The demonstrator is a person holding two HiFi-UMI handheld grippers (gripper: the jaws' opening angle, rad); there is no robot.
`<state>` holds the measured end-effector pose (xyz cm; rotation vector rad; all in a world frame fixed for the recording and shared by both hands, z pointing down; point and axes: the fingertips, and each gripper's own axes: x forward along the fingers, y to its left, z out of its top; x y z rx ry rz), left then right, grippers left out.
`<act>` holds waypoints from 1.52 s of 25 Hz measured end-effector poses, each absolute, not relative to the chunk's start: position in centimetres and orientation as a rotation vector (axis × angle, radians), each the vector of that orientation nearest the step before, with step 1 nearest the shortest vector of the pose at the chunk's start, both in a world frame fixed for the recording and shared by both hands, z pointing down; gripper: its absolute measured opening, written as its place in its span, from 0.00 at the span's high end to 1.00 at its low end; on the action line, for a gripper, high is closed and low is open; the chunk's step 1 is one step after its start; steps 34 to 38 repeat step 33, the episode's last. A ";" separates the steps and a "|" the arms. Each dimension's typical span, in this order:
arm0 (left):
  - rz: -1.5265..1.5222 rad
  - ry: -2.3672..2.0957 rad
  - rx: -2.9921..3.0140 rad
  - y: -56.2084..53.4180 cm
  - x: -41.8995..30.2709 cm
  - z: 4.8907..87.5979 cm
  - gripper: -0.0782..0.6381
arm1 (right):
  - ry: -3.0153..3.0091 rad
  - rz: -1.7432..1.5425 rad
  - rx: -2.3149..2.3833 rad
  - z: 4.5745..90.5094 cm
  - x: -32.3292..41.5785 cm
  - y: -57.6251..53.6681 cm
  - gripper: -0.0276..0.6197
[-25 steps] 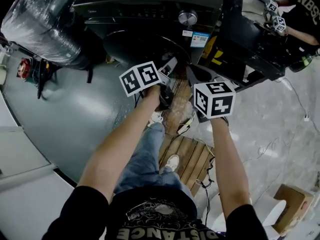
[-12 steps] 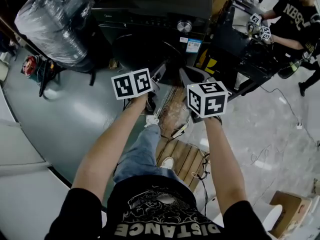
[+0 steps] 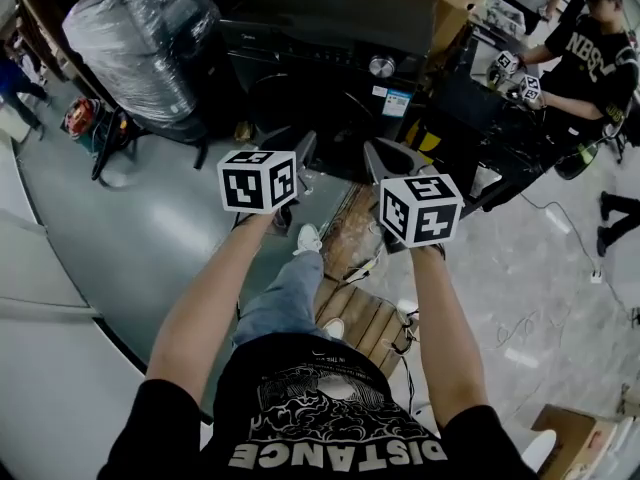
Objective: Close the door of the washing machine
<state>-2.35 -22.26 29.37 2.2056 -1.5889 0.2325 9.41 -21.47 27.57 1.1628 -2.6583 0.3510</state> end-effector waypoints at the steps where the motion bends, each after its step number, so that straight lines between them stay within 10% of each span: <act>1: 0.251 -1.607 2.223 -21.7 -2.6 28.8 0.70 | -2.665 0.347 1.160 27.2 9.4 -21.2 0.92; 38: 0.483 -1.773 2.341 -16.3 -3.0 25.9 0.82 | -2.675 0.227 1.212 23.8 12.0 -17.7 0.92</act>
